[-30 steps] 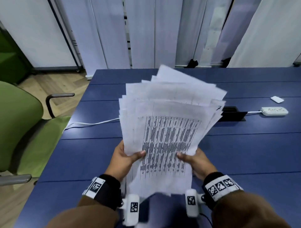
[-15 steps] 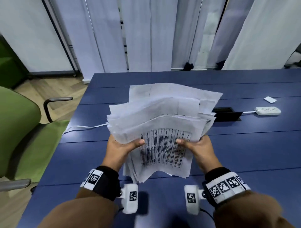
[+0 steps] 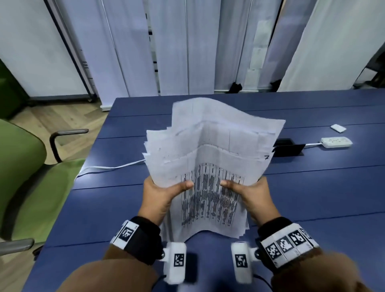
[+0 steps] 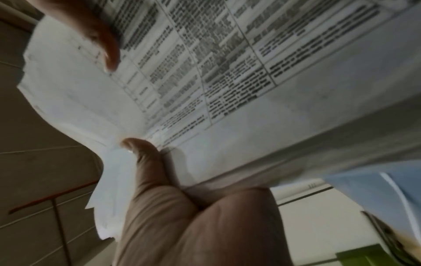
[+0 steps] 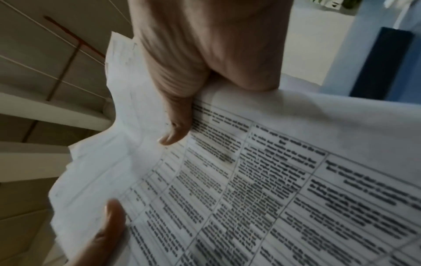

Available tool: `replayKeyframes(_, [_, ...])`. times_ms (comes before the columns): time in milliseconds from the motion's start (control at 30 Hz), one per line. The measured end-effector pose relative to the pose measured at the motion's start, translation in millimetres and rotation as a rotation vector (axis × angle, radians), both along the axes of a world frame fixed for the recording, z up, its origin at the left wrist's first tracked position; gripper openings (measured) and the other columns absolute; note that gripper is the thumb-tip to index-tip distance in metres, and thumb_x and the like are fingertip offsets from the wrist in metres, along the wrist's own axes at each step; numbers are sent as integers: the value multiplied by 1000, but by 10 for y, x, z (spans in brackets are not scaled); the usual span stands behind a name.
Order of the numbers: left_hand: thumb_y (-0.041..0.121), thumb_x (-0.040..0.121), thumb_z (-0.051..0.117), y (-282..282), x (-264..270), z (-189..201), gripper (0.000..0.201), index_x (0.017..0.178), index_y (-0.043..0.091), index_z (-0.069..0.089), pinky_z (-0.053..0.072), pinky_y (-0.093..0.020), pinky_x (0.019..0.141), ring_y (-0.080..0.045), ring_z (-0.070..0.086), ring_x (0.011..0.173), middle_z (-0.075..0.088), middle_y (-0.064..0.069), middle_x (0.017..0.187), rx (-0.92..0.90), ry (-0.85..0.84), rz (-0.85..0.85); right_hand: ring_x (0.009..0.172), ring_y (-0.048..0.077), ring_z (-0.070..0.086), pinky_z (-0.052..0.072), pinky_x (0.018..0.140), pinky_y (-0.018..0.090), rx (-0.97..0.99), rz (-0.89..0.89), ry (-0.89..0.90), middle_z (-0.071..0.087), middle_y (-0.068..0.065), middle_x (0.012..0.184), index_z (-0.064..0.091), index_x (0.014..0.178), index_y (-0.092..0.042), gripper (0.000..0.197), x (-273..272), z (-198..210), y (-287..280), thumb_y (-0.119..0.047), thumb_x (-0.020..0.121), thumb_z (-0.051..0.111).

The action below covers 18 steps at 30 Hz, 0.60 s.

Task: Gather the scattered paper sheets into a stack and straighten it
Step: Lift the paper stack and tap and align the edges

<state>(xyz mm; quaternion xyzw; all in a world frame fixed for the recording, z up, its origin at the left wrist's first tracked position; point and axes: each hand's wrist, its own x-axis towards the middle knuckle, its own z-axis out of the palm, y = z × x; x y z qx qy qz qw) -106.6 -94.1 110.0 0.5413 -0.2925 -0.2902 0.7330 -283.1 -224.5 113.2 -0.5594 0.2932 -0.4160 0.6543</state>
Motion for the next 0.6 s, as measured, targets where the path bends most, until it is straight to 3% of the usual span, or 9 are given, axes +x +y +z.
replayKeyframes(67, [1, 54, 84, -25, 48, 116, 45, 97, 7, 71, 56, -22, 76, -14, 73, 89, 77, -3, 94, -53, -15, 51, 87, 19, 73, 58, 78, 32, -27, -79, -34, 76, 4, 89, 67, 97, 0, 48, 9, 94, -55, -6, 53, 87])
replayKeyframes(200, [5, 54, 83, -7, 220, 123, 43, 95, 4, 69, 57, -24, 76, -13, 73, 84, 77, -1, 89, -82, -78, 73, 74, 12, 72, 57, 67, 23, -81, -144, -46, 75, -2, 77, 67, 93, 6, 50, -36, 151, -158, -15, 52, 87])
replayKeyframes(333, [43, 36, 96, 30, 383, -89, 80, 101, 8, 64, 57, -22, 74, -10, 72, 86, 77, 1, 91, -31, 17, 54, 82, 8, 72, 56, 69, 20, 49, -132, -91, 76, -5, 87, 64, 97, -14, 76, -128, 16, -220, -52, 37, 91])
replayKeyframes(367, [45, 32, 96, 33, 388, -119, 88, 103, 8, 62, 57, -21, 73, -10, 72, 86, 77, 1, 92, -15, 46, 39, 83, 7, 72, 57, 71, 21, 61, -108, -66, 76, -6, 88, 65, 97, -15, 79, -134, -3, -209, -54, 34, 91])
replayKeyframes(433, [36, 37, 97, 4, 317, -145, 85, 107, 2, 64, 57, -25, 77, -16, 72, 90, 76, -5, 97, 6, 41, -32, 86, 9, 72, 58, 80, 26, 59, -33, -35, 76, -4, 89, 71, 89, -14, 63, -91, -40, -160, -40, 37, 94])
replayKeyframes(500, [19, 44, 93, -35, 184, -84, 66, 103, 4, 68, 57, -25, 78, -17, 72, 91, 76, -6, 98, 11, 2, -76, 90, 12, 71, 56, 86, 29, 23, 16, -32, 76, -3, 92, 78, 84, -21, 39, -2, 14, -66, -17, 48, 94])
replayKeyframes(533, [11, 47, 93, -49, 143, -58, 60, 102, 5, 68, 56, -23, 77, -15, 72, 90, 76, -5, 96, 3, -17, -80, 90, 12, 71, 55, 86, 29, -6, 26, -39, 76, -4, 91, 79, 82, -26, 38, 29, 51, -31, -8, 50, 89])
replayKeyframes(600, [2, 50, 88, -53, 161, -37, 51, 98, 6, 68, 56, -21, 74, -12, 72, 86, 77, -1, 91, -34, -16, -57, 86, 11, 72, 56, 81, 26, -44, 43, -87, 76, -3, 88, 78, 79, -21, 33, 29, 114, -30, -1, 52, 79])
